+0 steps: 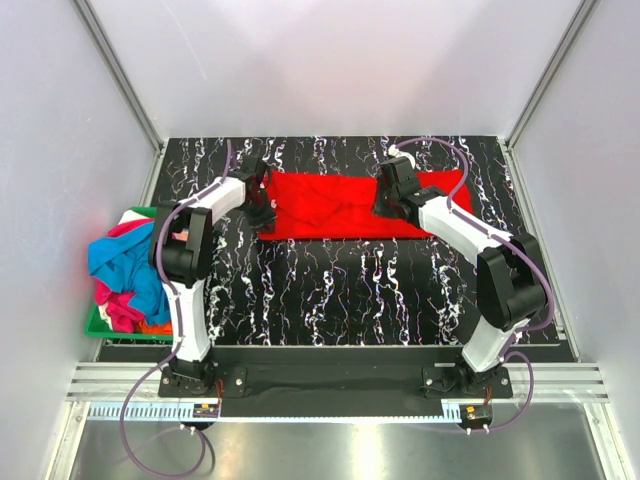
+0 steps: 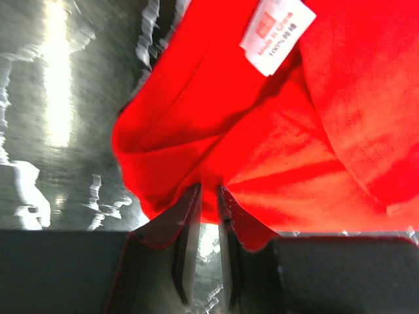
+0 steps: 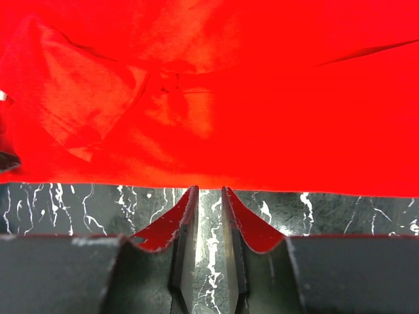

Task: Fold and stack the t-shirts
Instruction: Fold the tshirt

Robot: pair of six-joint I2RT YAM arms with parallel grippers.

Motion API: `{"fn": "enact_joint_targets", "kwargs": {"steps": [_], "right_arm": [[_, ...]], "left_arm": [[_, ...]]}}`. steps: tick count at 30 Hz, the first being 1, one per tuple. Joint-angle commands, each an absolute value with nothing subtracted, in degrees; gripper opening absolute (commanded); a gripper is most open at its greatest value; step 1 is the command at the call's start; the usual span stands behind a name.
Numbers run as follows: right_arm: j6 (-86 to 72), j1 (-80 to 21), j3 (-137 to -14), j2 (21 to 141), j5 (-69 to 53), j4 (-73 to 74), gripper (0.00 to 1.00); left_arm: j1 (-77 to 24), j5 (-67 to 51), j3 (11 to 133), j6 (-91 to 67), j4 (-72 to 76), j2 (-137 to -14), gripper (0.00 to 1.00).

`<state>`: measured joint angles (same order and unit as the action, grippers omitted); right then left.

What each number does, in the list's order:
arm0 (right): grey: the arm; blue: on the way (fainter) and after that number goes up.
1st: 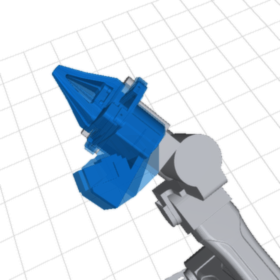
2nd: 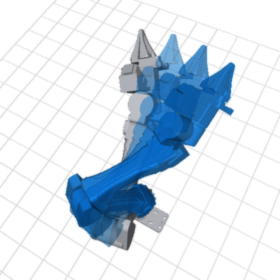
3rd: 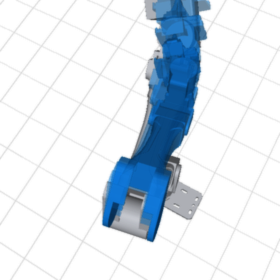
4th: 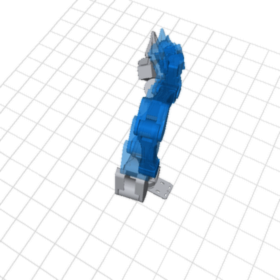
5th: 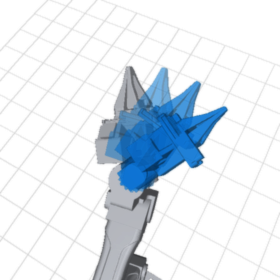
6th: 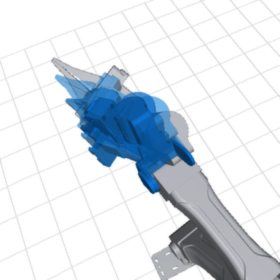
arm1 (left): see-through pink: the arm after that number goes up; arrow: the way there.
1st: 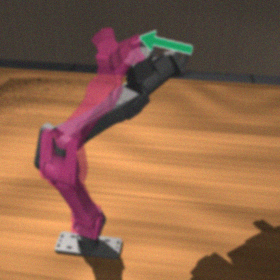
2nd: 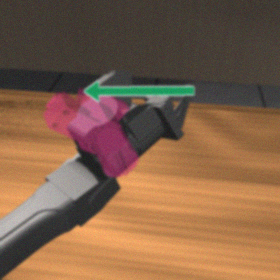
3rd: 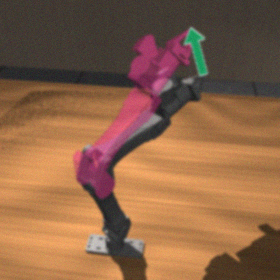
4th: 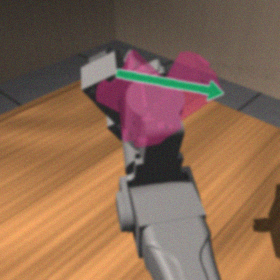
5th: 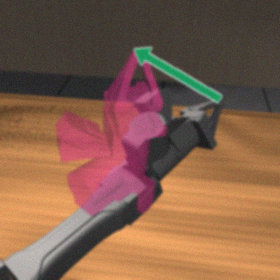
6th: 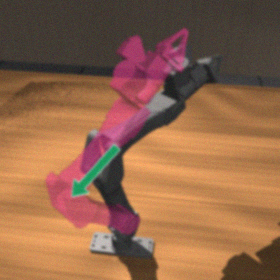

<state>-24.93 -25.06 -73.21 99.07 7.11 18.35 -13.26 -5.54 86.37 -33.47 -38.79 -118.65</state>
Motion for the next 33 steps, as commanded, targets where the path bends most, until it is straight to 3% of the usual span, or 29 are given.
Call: {"fn": "enact_joint_targets", "kwargs": {"steps": [1,8,13,16,20,26,33], "right_arm": [[-24.52,-24.70,-74.09,95.81,10.28,17.05,0.28],[-25.66,-24.17,-74.27,93.34,11.51,17.05,0.28],[-26.28,-23.91,-74.53,90.54,13.53,17.05,0.29],[-26.28,-23.64,-75.06,89.39,15.02,17.05,0.29],[-25.75,-23.47,-75.50,87.54,15.99,17.22,0.30],[-28.91,-23.20,-74.89,81.31,19.24,20.74,0.33],[-38.64,-20.84,-65.93,74.63,26.97,23.28,0.34]], "left_arm": [[-12.92,4.03,89.29,-33.31,-41.13,-121.02,0.23],[-10.99,4.93,100.09,-31.64,-45.70,-128.40,0.25],[-8.09,1.94,116.69,-30.68,-48.69,-137.52,0.27],[-6.07,-6.03,130.13,-30.94,-50.18,-143.59,0.26],[-6.15,-10.36,138.86,-31.20,-49.22,-141.95,0.27],[-10.80,-11.69,128.17,-32.77,-44.40,-128.16,0.33],[-17.75,-15.47,94.86,-44.19,-23.05,-112.07,0.39]]}}
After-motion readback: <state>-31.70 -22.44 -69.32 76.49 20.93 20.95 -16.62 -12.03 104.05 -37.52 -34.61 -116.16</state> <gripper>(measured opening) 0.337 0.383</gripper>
